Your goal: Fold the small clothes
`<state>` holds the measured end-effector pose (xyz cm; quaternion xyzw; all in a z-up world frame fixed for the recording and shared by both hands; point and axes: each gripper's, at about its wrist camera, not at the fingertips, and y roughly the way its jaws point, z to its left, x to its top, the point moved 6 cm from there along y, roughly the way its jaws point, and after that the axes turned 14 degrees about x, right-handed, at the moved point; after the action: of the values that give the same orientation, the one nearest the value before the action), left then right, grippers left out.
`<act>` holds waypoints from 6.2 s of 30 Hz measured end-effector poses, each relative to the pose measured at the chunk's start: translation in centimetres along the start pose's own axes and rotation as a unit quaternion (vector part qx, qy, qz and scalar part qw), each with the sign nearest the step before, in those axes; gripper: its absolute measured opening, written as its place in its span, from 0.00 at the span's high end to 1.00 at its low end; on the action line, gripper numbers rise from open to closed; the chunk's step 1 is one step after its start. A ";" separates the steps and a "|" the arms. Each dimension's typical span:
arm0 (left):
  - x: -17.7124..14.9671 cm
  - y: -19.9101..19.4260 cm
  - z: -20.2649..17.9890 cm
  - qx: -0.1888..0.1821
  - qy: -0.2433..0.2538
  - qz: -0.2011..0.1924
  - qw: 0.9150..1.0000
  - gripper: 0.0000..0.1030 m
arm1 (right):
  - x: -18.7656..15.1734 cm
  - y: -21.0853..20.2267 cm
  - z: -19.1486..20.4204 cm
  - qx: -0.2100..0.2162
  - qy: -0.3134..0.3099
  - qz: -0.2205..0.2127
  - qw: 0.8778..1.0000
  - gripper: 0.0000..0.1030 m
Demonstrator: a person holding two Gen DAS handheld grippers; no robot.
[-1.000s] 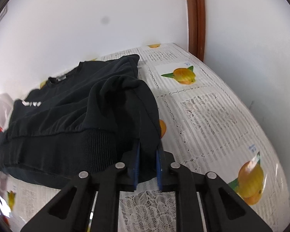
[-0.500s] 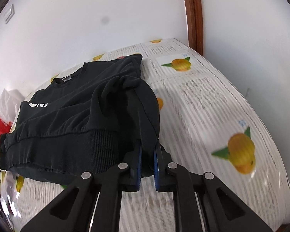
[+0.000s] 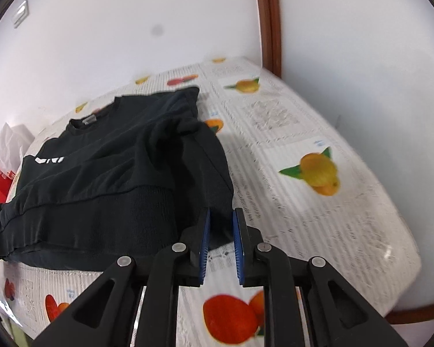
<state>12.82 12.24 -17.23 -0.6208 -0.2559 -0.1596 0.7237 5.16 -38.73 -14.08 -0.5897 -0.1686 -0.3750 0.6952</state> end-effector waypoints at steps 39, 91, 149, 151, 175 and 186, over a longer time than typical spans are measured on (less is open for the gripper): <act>-1.1 -0.5 -12.1 -0.145 0.081 0.021 0.986 0.79 | -5.4 6.2 9.1 0.076 -0.071 0.081 0.991 0.91; 16.1 3.1 -11.5 -0.062 0.043 -0.083 0.994 0.80 | 10.2 13.7 11.8 0.100 -0.106 0.021 0.989 0.93; 18.1 4.5 -7.6 -0.031 0.025 -0.092 0.995 0.88 | 13.1 17.8 6.0 0.067 -0.107 0.055 0.990 0.85; 18.7 3.0 -8.2 -0.025 0.031 -0.120 0.992 0.88 | 13.4 16.8 6.0 0.079 -0.104 0.034 0.991 0.86; 18.3 11.5 -8.5 0.035 0.006 -0.050 0.998 0.83 | 13.7 19.6 3.6 0.030 -0.076 0.037 0.996 0.83; 16.6 9.6 -7.6 0.025 0.011 -0.032 0.999 0.74 | 11.9 15.4 2.8 -0.003 -0.077 0.029 0.997 0.76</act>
<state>32.92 7.99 -16.40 -0.5925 -0.2716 -0.1831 0.7360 24.72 -39.58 -16.05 -0.6239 -0.2034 -0.3084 0.6887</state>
